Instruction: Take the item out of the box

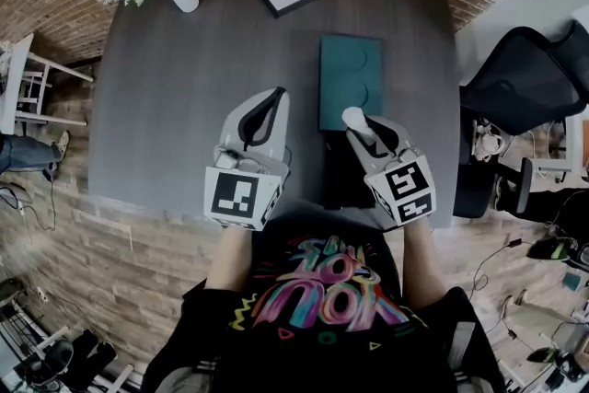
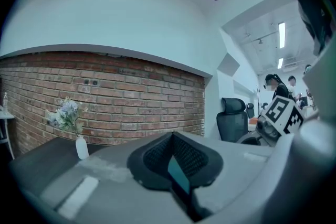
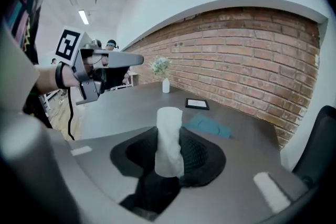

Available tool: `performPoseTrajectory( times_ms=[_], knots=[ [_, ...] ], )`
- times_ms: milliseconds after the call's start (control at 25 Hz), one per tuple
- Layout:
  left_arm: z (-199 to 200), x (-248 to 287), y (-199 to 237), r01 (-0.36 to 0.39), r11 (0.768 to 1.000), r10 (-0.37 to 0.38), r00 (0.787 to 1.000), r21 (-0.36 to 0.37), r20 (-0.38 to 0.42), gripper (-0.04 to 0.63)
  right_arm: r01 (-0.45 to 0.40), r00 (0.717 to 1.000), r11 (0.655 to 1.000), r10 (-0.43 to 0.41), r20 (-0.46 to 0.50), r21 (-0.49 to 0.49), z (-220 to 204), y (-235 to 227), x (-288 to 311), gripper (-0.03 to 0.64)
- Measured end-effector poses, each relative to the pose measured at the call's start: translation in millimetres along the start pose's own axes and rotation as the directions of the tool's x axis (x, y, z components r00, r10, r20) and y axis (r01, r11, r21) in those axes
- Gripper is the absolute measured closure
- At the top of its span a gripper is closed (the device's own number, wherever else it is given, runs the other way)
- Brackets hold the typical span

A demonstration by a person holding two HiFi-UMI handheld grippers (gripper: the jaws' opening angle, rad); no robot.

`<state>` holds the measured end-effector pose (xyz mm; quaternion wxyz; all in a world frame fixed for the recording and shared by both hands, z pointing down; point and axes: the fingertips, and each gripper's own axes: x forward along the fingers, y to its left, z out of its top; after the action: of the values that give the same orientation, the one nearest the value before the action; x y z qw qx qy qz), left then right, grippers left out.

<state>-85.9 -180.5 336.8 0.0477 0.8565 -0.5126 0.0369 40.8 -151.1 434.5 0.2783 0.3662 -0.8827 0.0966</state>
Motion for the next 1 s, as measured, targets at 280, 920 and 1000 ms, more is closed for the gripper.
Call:
performPoseTrajectory(
  times_ms=[280,920,1000],
  knots=[
    [-1,-4,-1,-0.003,1.0,0.003,1.0,-0.004,-0.006,0.595,0.067,0.987,0.998,-0.064,0.145,-0.018,35,-11,-12,0.488],
    [-7,-1,-11,0.022,0.999,-0.022,0.999,-0.027,-0.023,0.595,0.167,0.923,0.986,-0.164,0.349,0.022,66,-27,-56,0.491],
    [-8,-1,-12,0.025,0.999,-0.025,0.999,-0.026,-0.027,0.595,0.167,0.922,0.985,-0.17,0.349,0.039,63,-29,-58,0.491]
  ],
)
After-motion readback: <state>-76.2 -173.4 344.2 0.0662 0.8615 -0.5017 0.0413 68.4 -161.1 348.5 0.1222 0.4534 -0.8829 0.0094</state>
